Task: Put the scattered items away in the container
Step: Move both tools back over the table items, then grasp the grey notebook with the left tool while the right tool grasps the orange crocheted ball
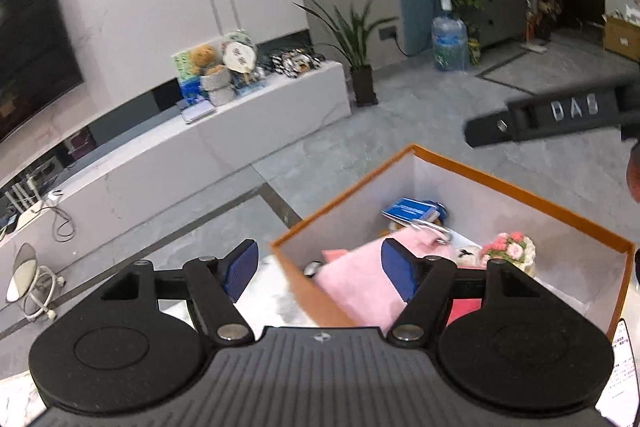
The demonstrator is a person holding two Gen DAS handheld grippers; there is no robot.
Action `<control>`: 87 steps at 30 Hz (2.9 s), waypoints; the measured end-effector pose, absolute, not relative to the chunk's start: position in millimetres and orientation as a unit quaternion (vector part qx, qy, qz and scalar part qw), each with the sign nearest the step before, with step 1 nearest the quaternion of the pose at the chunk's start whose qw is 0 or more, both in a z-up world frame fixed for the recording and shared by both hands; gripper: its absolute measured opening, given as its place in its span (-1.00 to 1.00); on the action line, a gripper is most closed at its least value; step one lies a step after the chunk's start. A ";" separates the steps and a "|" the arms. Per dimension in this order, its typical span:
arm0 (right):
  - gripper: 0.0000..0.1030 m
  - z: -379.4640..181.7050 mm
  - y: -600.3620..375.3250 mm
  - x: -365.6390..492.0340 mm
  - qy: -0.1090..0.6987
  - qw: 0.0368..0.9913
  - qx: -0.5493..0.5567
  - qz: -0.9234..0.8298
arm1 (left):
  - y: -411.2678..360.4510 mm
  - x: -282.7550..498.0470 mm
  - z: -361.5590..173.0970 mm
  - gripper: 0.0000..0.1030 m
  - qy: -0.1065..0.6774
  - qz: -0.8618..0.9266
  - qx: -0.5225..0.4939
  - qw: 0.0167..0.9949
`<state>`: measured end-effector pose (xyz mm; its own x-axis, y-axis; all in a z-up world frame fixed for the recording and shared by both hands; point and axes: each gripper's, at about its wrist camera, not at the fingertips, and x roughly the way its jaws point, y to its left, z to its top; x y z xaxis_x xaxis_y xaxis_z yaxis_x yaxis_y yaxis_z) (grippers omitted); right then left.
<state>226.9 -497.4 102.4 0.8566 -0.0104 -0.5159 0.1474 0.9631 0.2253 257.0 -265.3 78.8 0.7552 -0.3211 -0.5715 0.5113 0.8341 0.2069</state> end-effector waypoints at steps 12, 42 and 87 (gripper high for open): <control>0.47 128.7 -444.2 219.5 0.247 0.965 0.091 -0.009 | -157.2 234.2 136.0 0.68 0.224 -0.146 0.136 0.954; 0.49 81.1 -223.5 209.4 0.278 0.935 -0.063 0.209 | 113.7 179.9 77.9 0.71 0.327 0.057 0.068 0.941; 0.09 -57.7 -118.8 193.1 0.389 0.874 -0.090 0.277 | 121.7 141.1 -57.3 0.84 0.417 0.077 0.063 0.904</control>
<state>193.1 -118.8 -57.7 0.5430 0.4145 -0.7303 -0.5542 0.8303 0.0593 141.1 121.7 -57.3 0.6411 0.1915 -0.7432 -0.0868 0.9803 0.1776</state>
